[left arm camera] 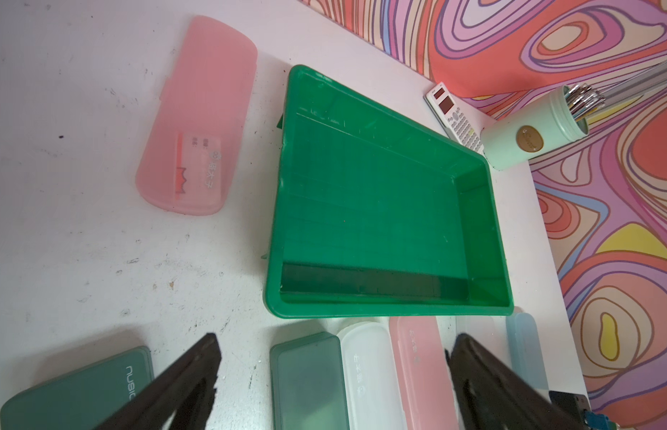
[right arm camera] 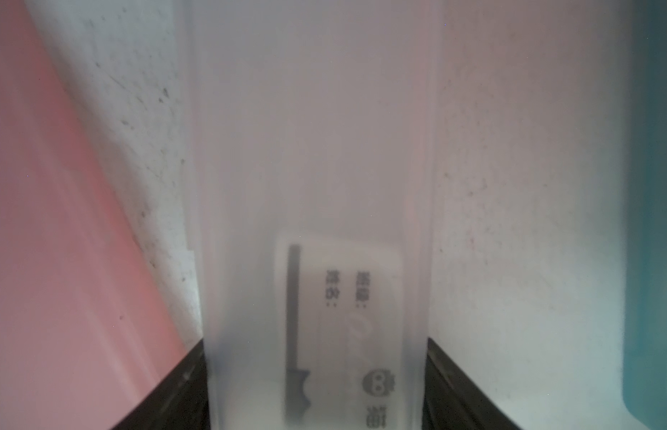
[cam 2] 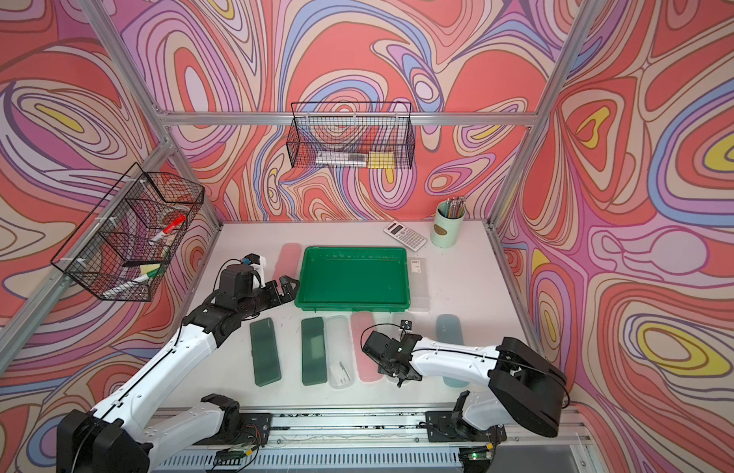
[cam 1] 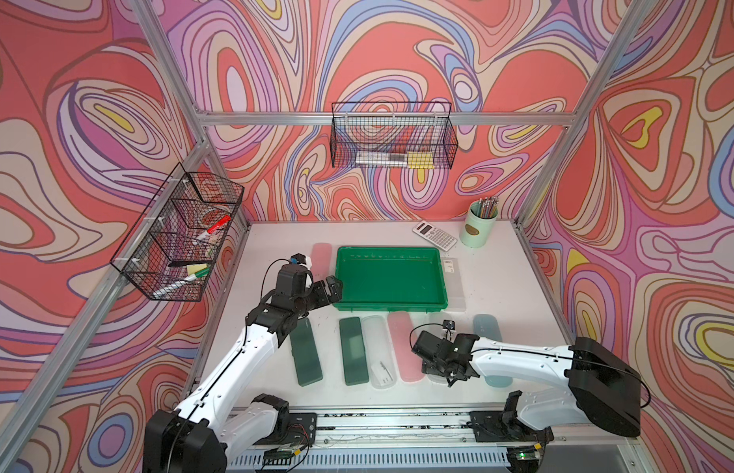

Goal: Put the pencil case into the storage box
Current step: Pick up the pencil case from the center of the board.

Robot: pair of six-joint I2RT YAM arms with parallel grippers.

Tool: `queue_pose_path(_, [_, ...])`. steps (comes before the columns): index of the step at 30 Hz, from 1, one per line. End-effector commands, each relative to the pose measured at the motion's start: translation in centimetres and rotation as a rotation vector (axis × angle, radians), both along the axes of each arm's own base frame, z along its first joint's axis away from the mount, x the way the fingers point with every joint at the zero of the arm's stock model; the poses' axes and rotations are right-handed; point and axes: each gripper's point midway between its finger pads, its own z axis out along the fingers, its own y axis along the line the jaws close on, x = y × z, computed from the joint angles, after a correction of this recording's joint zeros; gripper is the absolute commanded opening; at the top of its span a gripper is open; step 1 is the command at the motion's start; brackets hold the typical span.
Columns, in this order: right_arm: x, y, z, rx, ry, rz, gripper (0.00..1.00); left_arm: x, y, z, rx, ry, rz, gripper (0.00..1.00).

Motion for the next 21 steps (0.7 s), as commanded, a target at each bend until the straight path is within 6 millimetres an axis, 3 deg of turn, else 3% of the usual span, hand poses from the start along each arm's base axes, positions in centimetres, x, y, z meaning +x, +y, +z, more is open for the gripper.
queue_pose_path(1, [-1.5, -3.0, -0.2, -0.135, 0.025, -0.056, 0.72, 0.2, 0.0, 1.5, -0.004, -0.052, 0.005, 0.99])
queue_pose_path(6, [-1.3, -3.5, 0.7, -0.134, -0.004, -0.122, 0.72, 0.4, -0.7, 1.5, -0.040, -0.031, -0.014, 1.00])
queue_pose_path(14, [-0.2, -3.7, 2.8, -0.078, -0.104, -0.157, 0.73, 1.1, -2.0, 3.6, -0.107, -0.075, -0.054, 0.99])
queue_pose_path(21, [1.1, -3.6, 6.7, -0.021, -0.204, -0.191, 0.73, 1.6, -3.1, 4.6, -0.127, -0.075, -0.109, 0.99])
